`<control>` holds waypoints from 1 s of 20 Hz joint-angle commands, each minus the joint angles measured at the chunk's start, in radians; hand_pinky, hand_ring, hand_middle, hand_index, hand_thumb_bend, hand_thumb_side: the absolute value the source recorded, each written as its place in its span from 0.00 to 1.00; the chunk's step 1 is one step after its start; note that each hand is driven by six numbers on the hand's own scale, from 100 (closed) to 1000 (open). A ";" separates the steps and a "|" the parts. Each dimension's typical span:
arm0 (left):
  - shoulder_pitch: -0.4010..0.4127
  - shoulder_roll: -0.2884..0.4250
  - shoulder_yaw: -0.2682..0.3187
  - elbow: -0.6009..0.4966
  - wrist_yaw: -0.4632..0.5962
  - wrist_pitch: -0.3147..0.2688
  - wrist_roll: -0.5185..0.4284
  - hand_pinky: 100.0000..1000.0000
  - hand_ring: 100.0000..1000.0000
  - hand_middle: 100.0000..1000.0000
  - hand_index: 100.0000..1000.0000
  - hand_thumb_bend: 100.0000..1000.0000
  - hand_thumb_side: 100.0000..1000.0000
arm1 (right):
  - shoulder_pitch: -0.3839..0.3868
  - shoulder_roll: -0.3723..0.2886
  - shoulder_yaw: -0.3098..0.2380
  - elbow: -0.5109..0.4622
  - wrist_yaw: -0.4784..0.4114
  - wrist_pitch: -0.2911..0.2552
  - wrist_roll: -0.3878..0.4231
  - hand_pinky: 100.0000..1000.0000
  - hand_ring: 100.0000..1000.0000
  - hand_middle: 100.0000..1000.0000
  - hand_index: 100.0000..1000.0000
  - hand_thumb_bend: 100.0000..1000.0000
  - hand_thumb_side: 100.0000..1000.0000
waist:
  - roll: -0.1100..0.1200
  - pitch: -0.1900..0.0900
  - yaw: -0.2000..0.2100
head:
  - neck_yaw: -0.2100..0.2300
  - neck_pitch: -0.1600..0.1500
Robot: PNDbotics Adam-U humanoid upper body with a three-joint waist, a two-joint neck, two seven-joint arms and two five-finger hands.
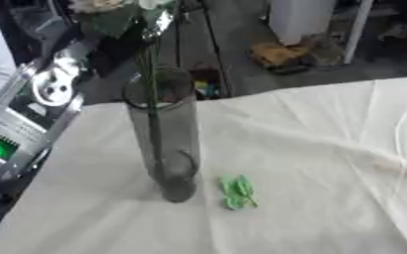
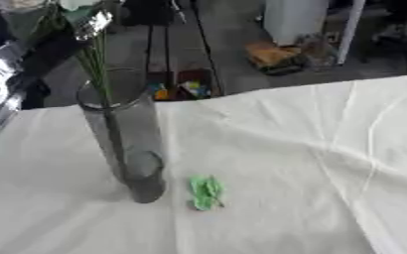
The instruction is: Arrange flowers into the vase.
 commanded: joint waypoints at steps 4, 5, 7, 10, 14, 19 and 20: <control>-0.013 0.043 0.023 -0.020 -0.041 -0.025 -0.073 0.59 0.85 0.87 0.88 0.00 1.00 | -0.005 -0.010 -0.004 -0.016 -0.007 -0.001 0.004 0.15 0.28 0.15 0.50 0.00 0.95 | -0.004 -0.017 0.000 | -0.002 -0.012; -0.013 0.043 0.023 -0.020 -0.045 -0.029 -0.086 0.61 0.86 0.88 0.88 0.00 1.00 | -0.006 -0.010 -0.004 -0.016 -0.007 -0.001 0.004 0.15 0.28 0.15 0.50 0.00 0.95 | -0.003 -0.017 0.000 | -0.001 -0.013; -0.012 0.045 0.024 -0.019 -0.054 -0.038 -0.118 0.64 0.88 0.89 0.90 0.00 1.00 | -0.005 -0.010 -0.004 -0.016 -0.007 -0.001 0.004 0.15 0.28 0.15 0.50 0.00 0.95 | -0.003 -0.017 -0.001 | -0.001 -0.014; -0.013 0.045 0.029 -0.019 -0.068 -0.050 -0.159 0.68 0.90 0.91 0.92 0.00 1.00 | -0.005 -0.010 -0.004 -0.016 -0.007 0.000 0.004 0.15 0.28 0.15 0.50 0.00 0.95 | -0.003 -0.017 -0.002 | -0.001 -0.015; -0.013 0.044 0.037 -0.019 -0.083 -0.058 -0.204 0.70 0.91 0.92 0.93 0.00 1.00 | -0.004 -0.009 -0.004 -0.016 -0.007 0.000 0.004 0.15 0.28 0.15 0.50 0.00 0.95 | -0.003 -0.018 -0.002 | 0.000 -0.016; -0.014 0.045 0.044 -0.016 -0.098 -0.059 -0.253 0.71 0.92 0.93 0.94 0.00 1.00 | -0.004 -0.009 -0.004 -0.016 -0.007 0.000 0.005 0.15 0.28 0.15 0.50 0.00 0.95 | -0.003 -0.017 -0.003 | 0.001 -0.017; -0.014 0.045 0.046 -0.016 -0.102 -0.058 -0.260 0.72 0.93 0.93 0.94 0.00 1.00 | -0.004 -0.009 -0.004 -0.016 -0.007 0.000 0.005 0.15 0.28 0.15 0.50 0.00 0.95 | -0.003 -0.017 -0.003 | 0.001 -0.017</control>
